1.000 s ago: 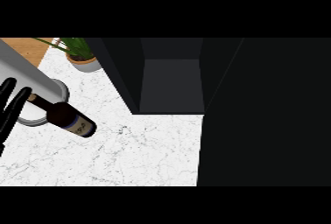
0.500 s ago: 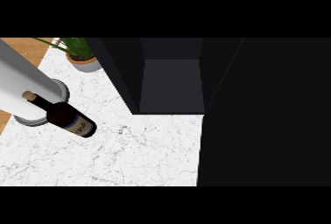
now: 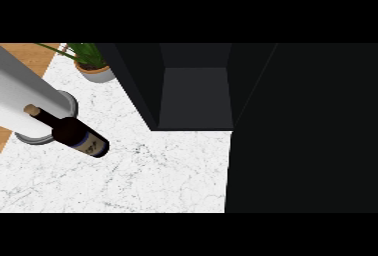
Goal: Pick up the wine, place it into the cabinet and close the cabinet
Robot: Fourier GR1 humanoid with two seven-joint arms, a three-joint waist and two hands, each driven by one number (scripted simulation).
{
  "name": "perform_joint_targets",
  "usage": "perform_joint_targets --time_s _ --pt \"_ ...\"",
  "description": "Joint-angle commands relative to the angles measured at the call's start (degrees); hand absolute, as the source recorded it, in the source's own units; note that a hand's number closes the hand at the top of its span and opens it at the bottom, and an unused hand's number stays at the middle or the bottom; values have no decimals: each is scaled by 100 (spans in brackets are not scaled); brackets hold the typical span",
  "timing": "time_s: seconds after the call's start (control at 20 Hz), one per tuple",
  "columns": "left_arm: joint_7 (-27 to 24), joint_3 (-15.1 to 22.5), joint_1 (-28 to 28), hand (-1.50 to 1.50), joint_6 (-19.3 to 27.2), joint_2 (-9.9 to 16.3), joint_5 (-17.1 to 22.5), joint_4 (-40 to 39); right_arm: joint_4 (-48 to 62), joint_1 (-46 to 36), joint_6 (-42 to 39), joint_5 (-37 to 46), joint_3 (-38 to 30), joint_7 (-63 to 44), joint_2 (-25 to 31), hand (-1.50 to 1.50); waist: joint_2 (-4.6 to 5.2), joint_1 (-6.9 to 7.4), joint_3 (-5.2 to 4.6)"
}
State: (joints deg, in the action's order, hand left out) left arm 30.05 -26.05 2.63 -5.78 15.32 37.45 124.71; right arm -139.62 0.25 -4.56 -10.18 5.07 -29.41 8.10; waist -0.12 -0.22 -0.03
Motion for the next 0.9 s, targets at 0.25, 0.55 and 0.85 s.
perform_joint_targets --time_s 0.25,0.55,0.85 --pt "-256 89 53 -150 -456 18 -82 -1088 -722 -251 182 -114 -35 -577 -28 -150 7 -4 0" --pt "-598 9 -20 -150 -958 67 -105 -1718 -847 299 30 134 323 -255 -185 -150 2 -13 3" --pt "-1469 148 -135 -150 -1478 -237 -537 -2643 -901 -135 56 -87 34 -676 -22 -150 5 -6 0"
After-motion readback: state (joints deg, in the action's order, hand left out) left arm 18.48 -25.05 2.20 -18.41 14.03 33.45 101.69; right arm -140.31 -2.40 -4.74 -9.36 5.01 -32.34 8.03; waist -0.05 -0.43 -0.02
